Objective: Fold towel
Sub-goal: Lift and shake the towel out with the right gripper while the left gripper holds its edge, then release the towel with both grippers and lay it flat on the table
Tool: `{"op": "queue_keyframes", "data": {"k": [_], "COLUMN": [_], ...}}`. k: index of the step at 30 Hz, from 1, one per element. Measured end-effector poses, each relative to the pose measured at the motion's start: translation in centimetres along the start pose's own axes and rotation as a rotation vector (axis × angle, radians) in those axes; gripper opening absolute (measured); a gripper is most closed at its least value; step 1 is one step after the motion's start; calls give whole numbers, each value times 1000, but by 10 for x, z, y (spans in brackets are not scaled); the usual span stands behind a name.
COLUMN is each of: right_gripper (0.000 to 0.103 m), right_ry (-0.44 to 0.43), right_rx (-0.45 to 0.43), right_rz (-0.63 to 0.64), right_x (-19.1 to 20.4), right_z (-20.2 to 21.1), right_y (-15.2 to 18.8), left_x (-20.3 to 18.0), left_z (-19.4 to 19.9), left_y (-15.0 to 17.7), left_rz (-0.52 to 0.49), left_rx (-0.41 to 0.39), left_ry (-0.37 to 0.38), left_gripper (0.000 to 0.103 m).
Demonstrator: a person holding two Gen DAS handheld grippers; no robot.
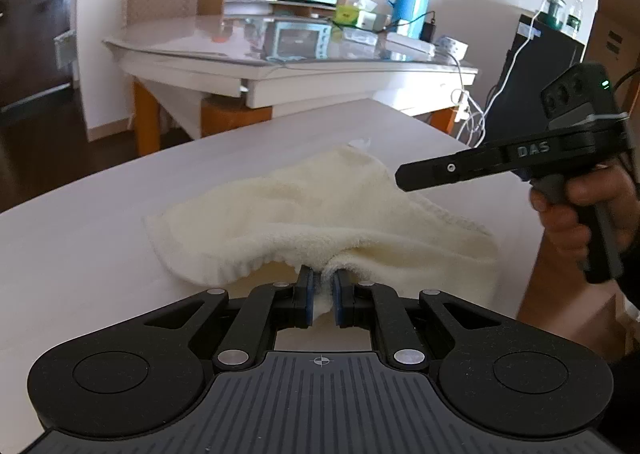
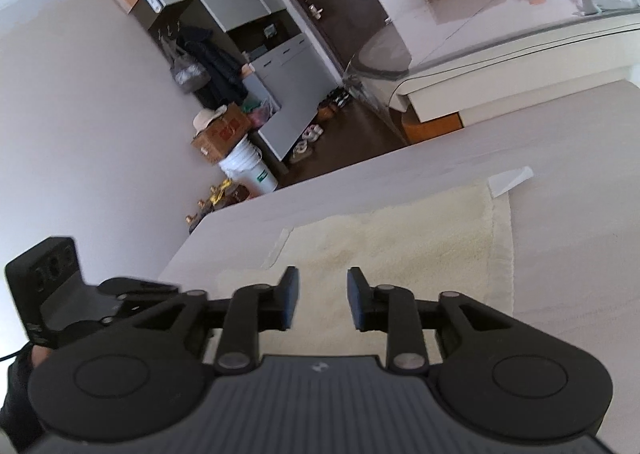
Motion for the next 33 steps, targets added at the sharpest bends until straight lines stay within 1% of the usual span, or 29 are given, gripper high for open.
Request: {"op": "queue_keyframes", "data": {"k": [1, 3, 5, 6, 7, 8, 9, 12, 13, 14, 16, 17, 19, 22, 23, 24, 26, 27, 28, 30, 31, 33], "right_gripper": [39, 39, 38, 37, 32, 29, 28, 27, 27, 27, 30, 30, 30, 30, 30, 30, 30, 30, 30, 35, 40, 40], "right_ry": [43, 65, 125, 138, 174, 196, 204, 332, 381, 424, 476, 472, 410, 276, 220, 197, 130, 130, 150, 190, 200, 260], "right_rx": [24, 60, 125, 132, 146, 149, 151, 161, 163, 165, 162, 149, 127, 92, 86, 87, 108, 116, 138, 182, 172, 175], "right_rz": [52, 97, 184, 199, 244, 282, 291, 354, 378, 390, 387, 376, 356, 370, 383, 393, 453, 468, 497, 554, 555, 511], "right_x": [4, 8, 15, 16, 19, 21, 21, 20, 18, 15, 9, 8, 12, 32, 42, 48, 67, 69, 70, 73, 68, 54], "right_z": [-4, -11, -24, -26, -29, -31, -30, -31, -31, -30, -27, -22, -15, -10, -11, -14, -23, -26, -31, -40, -39, -38], "right_y": [3, 7, 15, 16, 18, 19, 19, 18, 18, 18, 18, 17, 17, 20, 21, 22, 28, 29, 33, 40, 40, 36], "left_x": [0, 0, -2, -2, -2, -3, -3, -3, -2, -2, -2, -3, -5, -10, -11, -12, -13, -14, -15, -16, -16, -16], "left_z": [4, 13, 20, 23, 25, 27, 28, 28, 28, 28, 28, 27, 25, 19, 18, 18, 19, 19, 20, 23, 24, 25], "left_y": [2, 7, 14, 17, 20, 23, 25, 29, 31, 32, 33, 34, 34, 33, 33, 32, 32, 31, 30, 28, 28, 30], "left_rz": [-5, -28, -53, -65, -74, -84, -94, -108, -109, -106, -107, -113, -127, -156, -162, -169, -176, -177, -178, -177, -175, -177], "left_rx": [8, 31, 53, 61, 67, 73, 76, 74, 72, 69, 68, 71, 72, 68, 66, 62, 54, 49, 44, 31, 30, 33], "left_ry": [-4, -22, -48, -65, -83, -104, -126, -167, -174, -174, -175, -172, -174, -186, -191, -195, -195, -193, -191, -186, -182, -175], "left_gripper": [10, 10, 10, 10, 10, 10, 10, 12, 12, 16, 16, 16, 16, 16, 17, 17, 17, 17, 17, 17, 17, 18]}}
Point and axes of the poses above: each gripper's, at about its wrist camera, not at the fingertips, and z roughly against the way its jaws point, x to its left, y to its underside, the point moved 2 cm from there along -z, roughly the way its jaws point, and after that the axes turned 14 degrees about z, right-handed, at the moved point
